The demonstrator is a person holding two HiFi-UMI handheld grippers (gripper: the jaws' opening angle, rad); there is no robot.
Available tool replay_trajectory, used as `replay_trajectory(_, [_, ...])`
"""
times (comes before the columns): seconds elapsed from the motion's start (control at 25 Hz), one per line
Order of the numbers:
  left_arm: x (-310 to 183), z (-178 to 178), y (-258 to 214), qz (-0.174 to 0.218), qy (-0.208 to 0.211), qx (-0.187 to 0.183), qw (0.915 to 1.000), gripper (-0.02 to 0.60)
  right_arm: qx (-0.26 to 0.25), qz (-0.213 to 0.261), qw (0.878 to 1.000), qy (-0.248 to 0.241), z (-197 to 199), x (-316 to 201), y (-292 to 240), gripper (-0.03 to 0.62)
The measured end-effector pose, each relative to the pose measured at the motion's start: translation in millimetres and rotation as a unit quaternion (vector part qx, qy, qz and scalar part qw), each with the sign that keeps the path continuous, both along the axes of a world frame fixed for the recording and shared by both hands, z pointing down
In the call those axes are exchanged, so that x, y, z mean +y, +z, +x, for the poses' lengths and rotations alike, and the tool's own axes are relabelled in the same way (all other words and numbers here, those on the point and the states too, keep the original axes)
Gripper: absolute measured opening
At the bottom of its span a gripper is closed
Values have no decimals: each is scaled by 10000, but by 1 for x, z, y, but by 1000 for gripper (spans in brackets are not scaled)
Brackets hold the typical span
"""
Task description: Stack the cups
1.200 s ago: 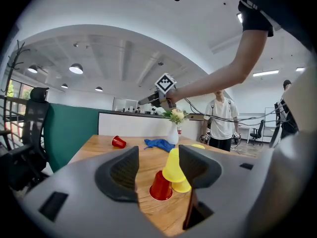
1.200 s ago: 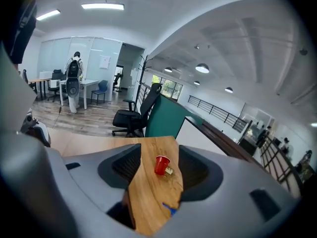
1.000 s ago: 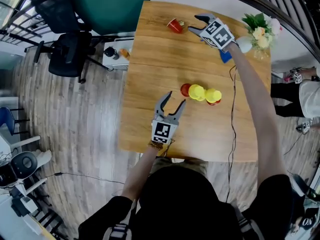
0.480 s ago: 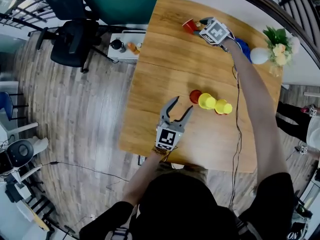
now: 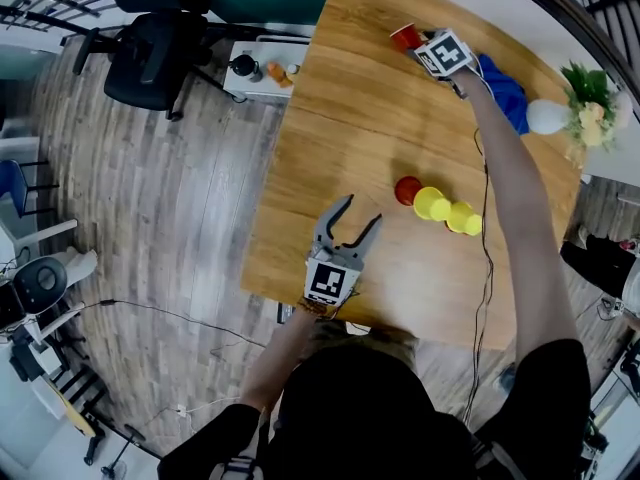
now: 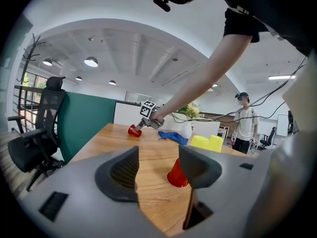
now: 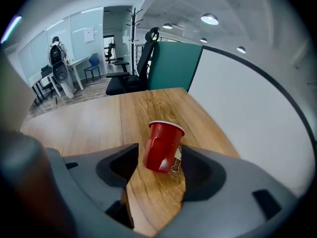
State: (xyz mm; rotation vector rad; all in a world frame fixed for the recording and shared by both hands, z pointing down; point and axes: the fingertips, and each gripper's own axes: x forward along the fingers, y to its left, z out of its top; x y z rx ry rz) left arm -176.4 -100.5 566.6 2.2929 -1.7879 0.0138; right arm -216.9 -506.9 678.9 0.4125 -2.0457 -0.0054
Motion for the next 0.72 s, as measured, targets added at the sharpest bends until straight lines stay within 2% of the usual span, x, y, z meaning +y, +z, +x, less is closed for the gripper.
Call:
replay_trajectory(0.24, [4, -2, 3, -101, 11, -21, 9999, 256, 161, -42, 9997, 189, -5, -4, 21, 285])
replay_trajectory(0.4, [5, -2, -1, -38, 5, -85, 10000, 256, 413, 170, 9988, 186, -1, -2, 27, 258])
replay_trajectory(0.52, [8, -4, -3, -2, -18, -99, 9999, 256, 436, 298, 9986, 24, 0, 5, 16, 248])
replay_trajectory(0.72, [7, -8, -15, 73, -57, -100, 9999, 256, -4, 476, 9976, -497, -1, 38, -39, 241])
